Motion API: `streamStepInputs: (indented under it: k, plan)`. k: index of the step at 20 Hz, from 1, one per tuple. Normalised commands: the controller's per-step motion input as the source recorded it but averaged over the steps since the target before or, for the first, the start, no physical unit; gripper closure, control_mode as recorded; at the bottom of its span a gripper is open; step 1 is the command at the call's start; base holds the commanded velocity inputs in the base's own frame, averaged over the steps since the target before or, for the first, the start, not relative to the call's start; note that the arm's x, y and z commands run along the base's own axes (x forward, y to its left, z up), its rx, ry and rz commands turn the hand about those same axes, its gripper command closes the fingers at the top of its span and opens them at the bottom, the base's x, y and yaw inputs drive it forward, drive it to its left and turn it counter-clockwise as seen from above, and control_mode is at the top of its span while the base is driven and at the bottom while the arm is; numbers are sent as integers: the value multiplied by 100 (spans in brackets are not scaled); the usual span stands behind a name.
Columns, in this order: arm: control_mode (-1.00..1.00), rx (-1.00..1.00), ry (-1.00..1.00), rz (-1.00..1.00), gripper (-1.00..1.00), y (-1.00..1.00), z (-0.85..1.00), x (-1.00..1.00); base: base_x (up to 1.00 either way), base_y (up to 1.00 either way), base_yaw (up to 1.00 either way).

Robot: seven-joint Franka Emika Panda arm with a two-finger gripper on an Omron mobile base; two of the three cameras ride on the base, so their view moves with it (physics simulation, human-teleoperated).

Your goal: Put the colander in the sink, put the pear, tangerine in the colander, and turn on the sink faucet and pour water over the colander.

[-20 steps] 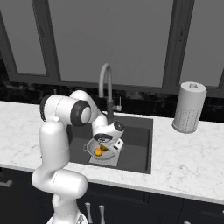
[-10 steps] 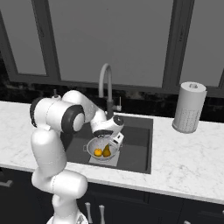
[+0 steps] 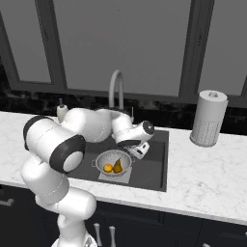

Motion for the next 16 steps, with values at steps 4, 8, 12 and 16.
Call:
streamStepInputs:
  k: [4,8,12,16]
  plan:
    - [-100,33,-4,11,-100,-10,69,12,0,0,0]
    - [-100,30,-11,16,-100,0,45,34,0,0,0]
    - [-100,19,-23,17,-100,0,6,35,0,0,0]
    - [-100,9,-37,15,-100,0,0,18,0,0,0]
